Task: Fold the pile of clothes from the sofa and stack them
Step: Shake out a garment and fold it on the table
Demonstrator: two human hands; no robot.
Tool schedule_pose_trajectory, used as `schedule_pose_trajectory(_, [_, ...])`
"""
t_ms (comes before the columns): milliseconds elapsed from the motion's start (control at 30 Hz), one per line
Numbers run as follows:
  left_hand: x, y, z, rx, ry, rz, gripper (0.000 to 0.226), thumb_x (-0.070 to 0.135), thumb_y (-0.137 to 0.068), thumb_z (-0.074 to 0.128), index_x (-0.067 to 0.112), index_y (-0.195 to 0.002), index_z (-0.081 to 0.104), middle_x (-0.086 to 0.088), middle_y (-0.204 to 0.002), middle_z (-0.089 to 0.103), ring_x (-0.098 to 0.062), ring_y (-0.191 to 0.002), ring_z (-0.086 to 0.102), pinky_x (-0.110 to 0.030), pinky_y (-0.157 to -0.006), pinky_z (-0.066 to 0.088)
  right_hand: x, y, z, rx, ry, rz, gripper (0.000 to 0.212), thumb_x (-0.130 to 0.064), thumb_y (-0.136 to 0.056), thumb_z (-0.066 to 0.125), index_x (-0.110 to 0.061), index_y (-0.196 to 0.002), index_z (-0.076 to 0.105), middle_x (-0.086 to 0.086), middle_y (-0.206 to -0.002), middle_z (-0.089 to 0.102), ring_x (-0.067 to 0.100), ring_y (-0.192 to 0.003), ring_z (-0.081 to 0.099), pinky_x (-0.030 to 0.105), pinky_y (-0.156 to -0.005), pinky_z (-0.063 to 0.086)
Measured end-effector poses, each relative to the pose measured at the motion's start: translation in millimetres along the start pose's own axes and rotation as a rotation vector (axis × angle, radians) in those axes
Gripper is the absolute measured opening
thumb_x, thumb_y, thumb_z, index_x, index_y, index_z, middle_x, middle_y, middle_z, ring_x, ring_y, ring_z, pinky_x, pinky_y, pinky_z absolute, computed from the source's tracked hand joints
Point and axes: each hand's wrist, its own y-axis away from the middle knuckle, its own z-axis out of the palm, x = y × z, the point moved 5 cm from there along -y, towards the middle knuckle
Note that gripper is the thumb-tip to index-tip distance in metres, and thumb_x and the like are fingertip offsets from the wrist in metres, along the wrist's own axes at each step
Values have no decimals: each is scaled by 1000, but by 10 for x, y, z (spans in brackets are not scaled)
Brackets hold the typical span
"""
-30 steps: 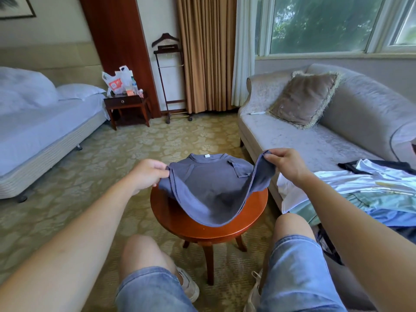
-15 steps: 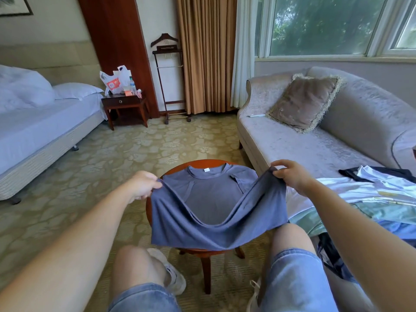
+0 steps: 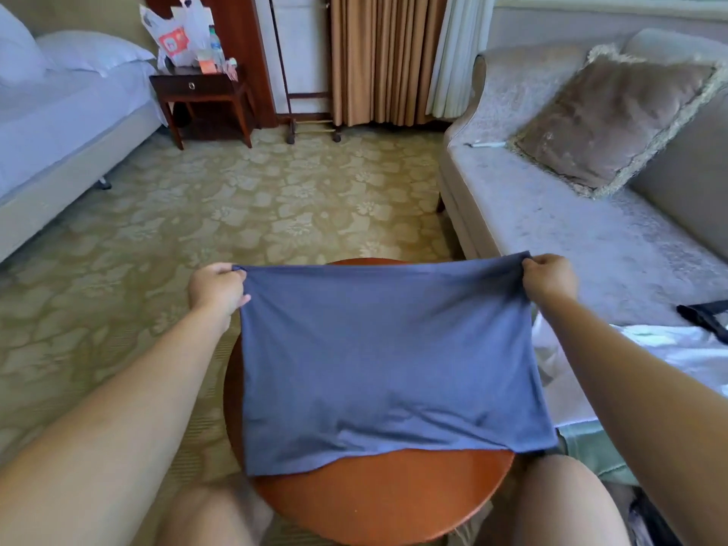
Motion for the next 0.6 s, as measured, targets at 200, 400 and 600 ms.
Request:
schedule_pose_trajectory(200, [-253, -859, 448, 29, -195, -30, 31, 5, -91, 61, 5, -122, 62, -12, -112, 60, -28, -102, 60, -34, -82, 54, -68, -629, 666, -25, 88, 34, 22, -14, -90, 53, 3, -92, 67, 25, -91, 64, 38, -98, 63, 34, -74, 45])
schedule_pose_trajectory(400, [-720, -547, 757, -66, -699, 267, 65, 28, -90, 63, 9, -146, 37, -18, -150, 34, -32, -140, 28, -38, -117, 22, 99, -224, 1255, -121, 183, -123, 63, -13, -93, 52, -3, -149, 26, 23, -149, 32, 38, -134, 37, 40, -111, 30])
schedule_pose_trajectory(600, [-1154, 386, 494, -82, -888, 262, 79, 45, -89, 60, 18, -153, 22, -14, -156, 20, -36, -138, 26, -45, -113, 24, 349, 813, 1388, -265, 588, -373, 62, -51, -99, 39, -21, -151, 27, 12, -162, 5, 31, -148, 2, 59, -115, 3])
